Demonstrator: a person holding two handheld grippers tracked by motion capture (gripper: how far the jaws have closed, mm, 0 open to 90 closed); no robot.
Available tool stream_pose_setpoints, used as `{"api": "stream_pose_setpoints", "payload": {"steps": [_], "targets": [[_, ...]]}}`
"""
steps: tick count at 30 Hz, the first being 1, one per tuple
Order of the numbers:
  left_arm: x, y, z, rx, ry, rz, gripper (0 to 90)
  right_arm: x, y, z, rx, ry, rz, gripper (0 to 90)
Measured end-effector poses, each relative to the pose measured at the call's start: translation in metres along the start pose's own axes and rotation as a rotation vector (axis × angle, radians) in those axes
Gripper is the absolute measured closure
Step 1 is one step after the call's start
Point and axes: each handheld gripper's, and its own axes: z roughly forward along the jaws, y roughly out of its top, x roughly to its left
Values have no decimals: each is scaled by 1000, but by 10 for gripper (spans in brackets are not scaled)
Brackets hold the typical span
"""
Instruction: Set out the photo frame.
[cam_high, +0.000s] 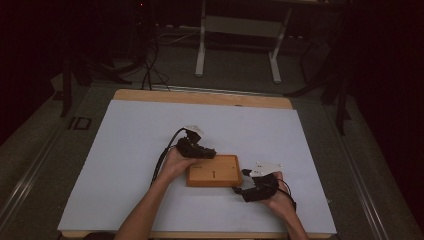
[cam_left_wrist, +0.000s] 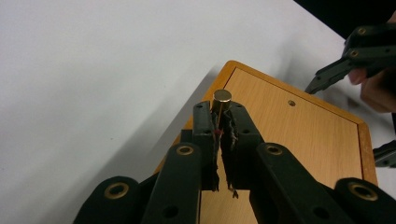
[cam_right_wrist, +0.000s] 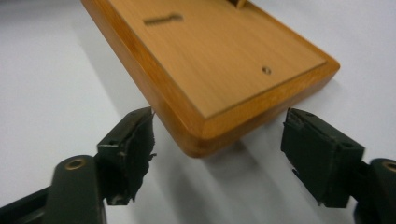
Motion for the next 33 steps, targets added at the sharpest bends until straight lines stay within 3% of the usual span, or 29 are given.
{"api": "stream_pose_setpoints", "payload": {"steps": [1, 9, 16, 20, 26, 30, 33], "targets": [[1, 0, 0, 2, -4, -2, 850, 1, -1, 4, 20, -16, -8, 230], [5, 3, 1, 7, -26, -26, 852, 0, 1, 11, 27, -75, -20, 239], [7, 5, 2, 16, -27, -30, 854, 4, 5, 21, 26, -155, -85, 266], [6, 7, 1, 22, -19, -17, 854, 4, 6, 16, 8, -154, -67, 287], [2, 8, 0, 46, -22, 6, 854, 6, 8, 9, -34, -152, -78, 285], [0, 8, 0, 56, -35, 8, 854, 8, 9, 7, -49, -151, -94, 276], [0, 7, 1, 72, -68, 0, 853, 10, 9, 6, -58, -155, -108, 263]]}}
